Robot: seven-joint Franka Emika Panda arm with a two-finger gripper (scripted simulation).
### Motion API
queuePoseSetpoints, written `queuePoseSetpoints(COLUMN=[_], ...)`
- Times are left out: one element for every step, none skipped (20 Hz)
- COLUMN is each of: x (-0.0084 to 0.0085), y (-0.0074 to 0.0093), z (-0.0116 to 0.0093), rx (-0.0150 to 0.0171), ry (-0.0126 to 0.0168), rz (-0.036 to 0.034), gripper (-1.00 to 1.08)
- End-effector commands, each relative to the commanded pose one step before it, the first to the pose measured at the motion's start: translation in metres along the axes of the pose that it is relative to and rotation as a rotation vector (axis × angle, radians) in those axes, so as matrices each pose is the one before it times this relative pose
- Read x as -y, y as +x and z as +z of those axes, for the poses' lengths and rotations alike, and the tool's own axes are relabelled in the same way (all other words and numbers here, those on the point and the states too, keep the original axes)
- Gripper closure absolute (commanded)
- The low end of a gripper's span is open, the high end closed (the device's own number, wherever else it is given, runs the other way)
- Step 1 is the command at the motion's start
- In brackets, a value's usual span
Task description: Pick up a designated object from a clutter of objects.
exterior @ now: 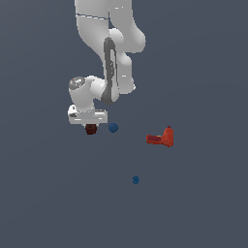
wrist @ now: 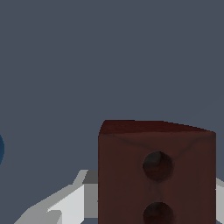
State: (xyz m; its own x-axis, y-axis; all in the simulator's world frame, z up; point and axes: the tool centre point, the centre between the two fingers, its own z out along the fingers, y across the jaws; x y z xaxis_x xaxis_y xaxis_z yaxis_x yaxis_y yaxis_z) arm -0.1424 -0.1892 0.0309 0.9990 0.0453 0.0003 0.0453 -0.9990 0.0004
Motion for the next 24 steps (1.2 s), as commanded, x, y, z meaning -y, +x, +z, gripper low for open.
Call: queuePoseSetpoints(x=[0.00016, 0.00004, 0.00012, 0.00020, 0.00028, 0.00036, 0.00044, 0.00052, 0.00060, 0.00067, 0.00074, 0.00082, 0.00089, 0.00084, 0.00102, 0.00109, 0.00116, 0.00122, 0.00130, 0.00136, 0.00143, 0.00147, 0.00149, 0.00149], y=[0.00001, 0.00014, 0.00041, 0.00068, 0.00095, 0.00122, 0.00150, 0.00177, 0.00204, 0.00231, 0.00258, 0.00285, 0.00312, 0.00334, 0.00367, 0.00395, 0.00423, 0.00452, 0.00481, 0.00509, 0.00534, 0.00550, 0.00555, 0.00559], z=[0.00006, -0.00020, -0.00059, -0.00099, -0.00139, -0.00178, -0.00218, -0.00258, -0.00297, -0.00337, -0.00377, -0.00418, -0.00458, -0.00502, -0.00539, -0.00580, -0.00621, -0.00661, -0.00706, -0.00746, -0.00782, -0.00805, -0.00810, -0.00814], rx=[0.00004, 0.00000, 0.00000, 0.00000, 0.00000, 0.00000, 0.00000, 0.00000, 0.00000, 0.00000, 0.00000, 0.00000, 0.00000, 0.00018, 0.00000, 0.00000, 0.00000, 0.00033, 0.00000, 0.00029, 0.00000, 0.00000, 0.00026, 0.00000], ry=[0.00013, 0.00000, 0.00000, 0.00000, 0.00000, 0.00000, 0.00000, 0.00000, 0.00000, 0.00000, 0.00000, 0.00000, 0.00000, -0.00057, 0.00000, 0.00000, 0.00000, -0.00059, 0.00000, -0.00061, 0.00000, 0.00000, -0.00062, 0.00000], rz=[-0.00092, 0.00000, 0.00000, 0.00000, 0.00000, 0.00000, 0.00000, 0.00000, 0.00000, 0.00000, 0.00000, 0.00000, 0.00000, 0.00035, 0.00000, 0.00000, 0.00000, 0.00014, 0.00000, 0.00015, 0.00000, 0.00000, 0.00015, 0.00000], gripper=[1.08, 1.08, 1.08, 1.08, 1.08, 1.08, 1.08, 1.08, 1.08, 1.08, 1.08, 1.08, 1.08, 1.08, 1.08, 1.08, 1.08, 1.08, 1.08, 1.08, 1.08, 1.08, 1.08, 1.08])
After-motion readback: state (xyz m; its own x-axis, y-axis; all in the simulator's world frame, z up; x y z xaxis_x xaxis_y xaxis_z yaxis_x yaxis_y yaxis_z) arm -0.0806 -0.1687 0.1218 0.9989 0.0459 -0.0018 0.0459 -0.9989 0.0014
